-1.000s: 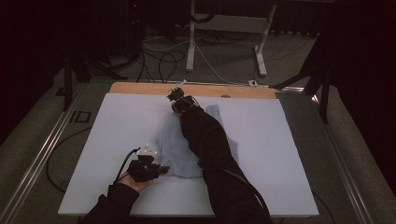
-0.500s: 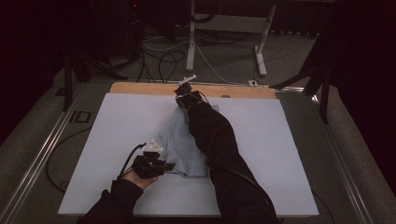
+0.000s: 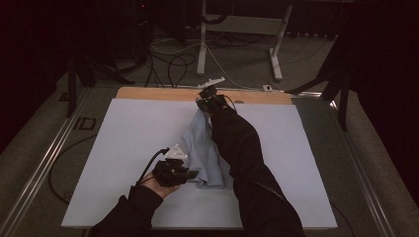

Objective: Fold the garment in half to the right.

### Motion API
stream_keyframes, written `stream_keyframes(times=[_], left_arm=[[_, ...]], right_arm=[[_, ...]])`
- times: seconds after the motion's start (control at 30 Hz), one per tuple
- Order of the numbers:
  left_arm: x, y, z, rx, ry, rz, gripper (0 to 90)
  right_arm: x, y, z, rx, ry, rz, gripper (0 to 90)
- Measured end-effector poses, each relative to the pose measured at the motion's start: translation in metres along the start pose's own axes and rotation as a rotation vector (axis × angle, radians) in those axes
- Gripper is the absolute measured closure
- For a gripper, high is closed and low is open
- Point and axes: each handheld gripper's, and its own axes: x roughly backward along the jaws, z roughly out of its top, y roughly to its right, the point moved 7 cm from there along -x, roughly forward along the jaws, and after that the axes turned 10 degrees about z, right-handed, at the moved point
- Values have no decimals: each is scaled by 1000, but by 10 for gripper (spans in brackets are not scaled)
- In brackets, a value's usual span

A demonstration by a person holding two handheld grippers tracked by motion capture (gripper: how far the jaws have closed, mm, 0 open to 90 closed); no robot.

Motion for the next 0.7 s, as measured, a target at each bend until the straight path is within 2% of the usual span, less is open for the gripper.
stream_keyframes(times=[0.4, 0.7], left_arm=[[-14, 24, 26, -43, 11, -32, 853], [-34, 39, 35, -62, -5, -41, 853]], right_arm=[[22, 21, -12, -19, 36, 8, 857], [28, 36, -27, -44, 55, 34, 856]])
